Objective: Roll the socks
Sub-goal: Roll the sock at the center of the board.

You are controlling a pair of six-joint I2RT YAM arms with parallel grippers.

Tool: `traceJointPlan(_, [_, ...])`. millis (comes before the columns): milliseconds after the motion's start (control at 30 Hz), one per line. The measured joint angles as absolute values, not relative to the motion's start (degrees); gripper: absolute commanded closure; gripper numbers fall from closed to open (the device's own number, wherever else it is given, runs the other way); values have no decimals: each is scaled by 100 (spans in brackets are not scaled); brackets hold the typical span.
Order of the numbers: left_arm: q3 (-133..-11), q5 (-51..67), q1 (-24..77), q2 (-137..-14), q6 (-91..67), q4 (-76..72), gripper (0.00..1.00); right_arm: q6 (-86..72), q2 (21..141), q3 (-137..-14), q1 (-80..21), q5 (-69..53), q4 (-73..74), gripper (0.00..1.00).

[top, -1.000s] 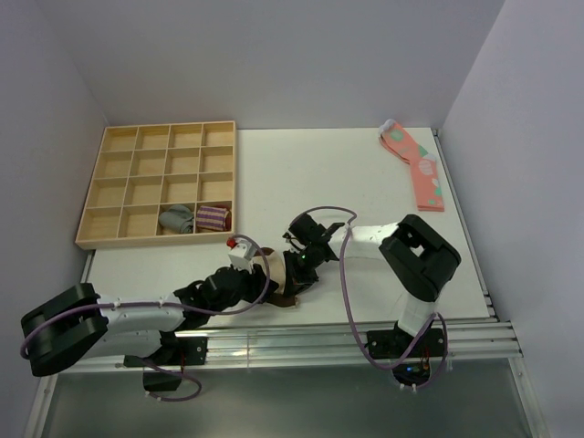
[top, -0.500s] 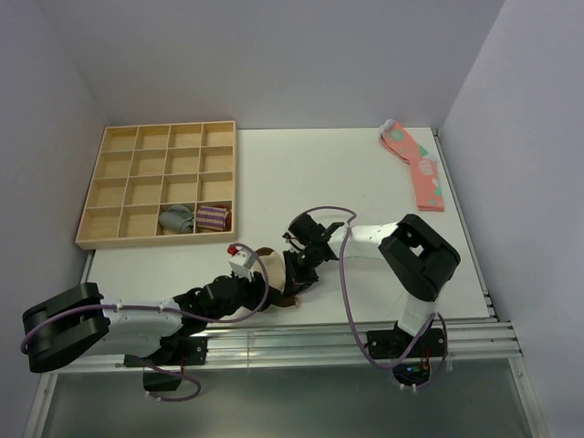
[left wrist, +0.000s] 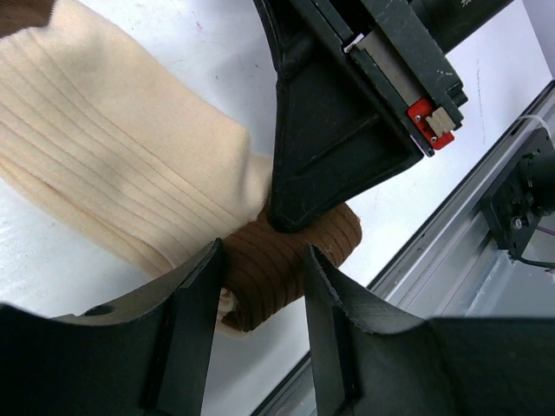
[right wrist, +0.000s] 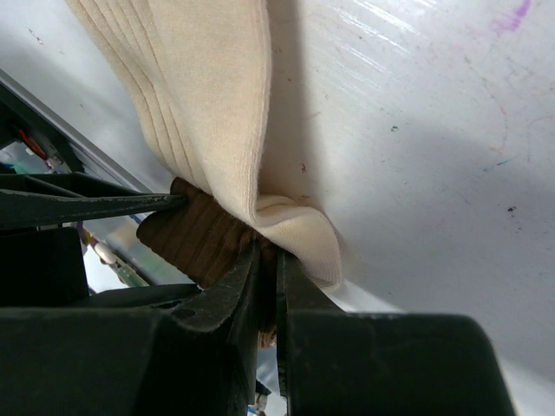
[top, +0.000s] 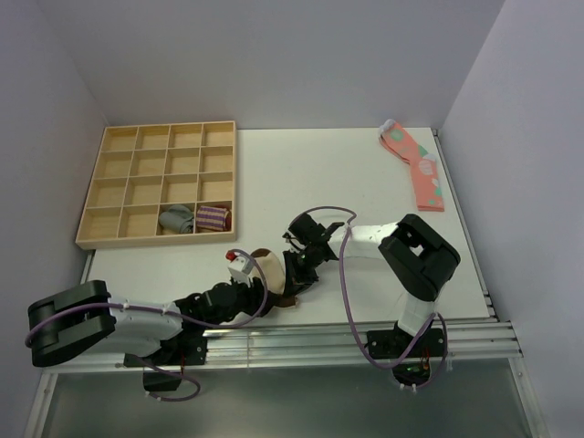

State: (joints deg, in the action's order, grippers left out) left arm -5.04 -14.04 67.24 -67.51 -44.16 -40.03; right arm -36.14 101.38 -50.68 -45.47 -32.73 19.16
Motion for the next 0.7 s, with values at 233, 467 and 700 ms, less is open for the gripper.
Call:
traceJointPlan(233, [-357, -1446, 6801, -6816, -4534, -4320, 52, -3614, 10143, -5068, -4547, -3280, 1916, 98])
traceJointPlan(467, [-333, -1494, 6814, -6899, -4665, -4377, 78, -3627, 10141, -5033, -4525, -3315, 1865, 95])
traceJointPlan(700, [-357, -1555, 6820, -7262, -4823, -4661, 100, -3767, 10064, -4845, -4482, -3393, 1608, 86])
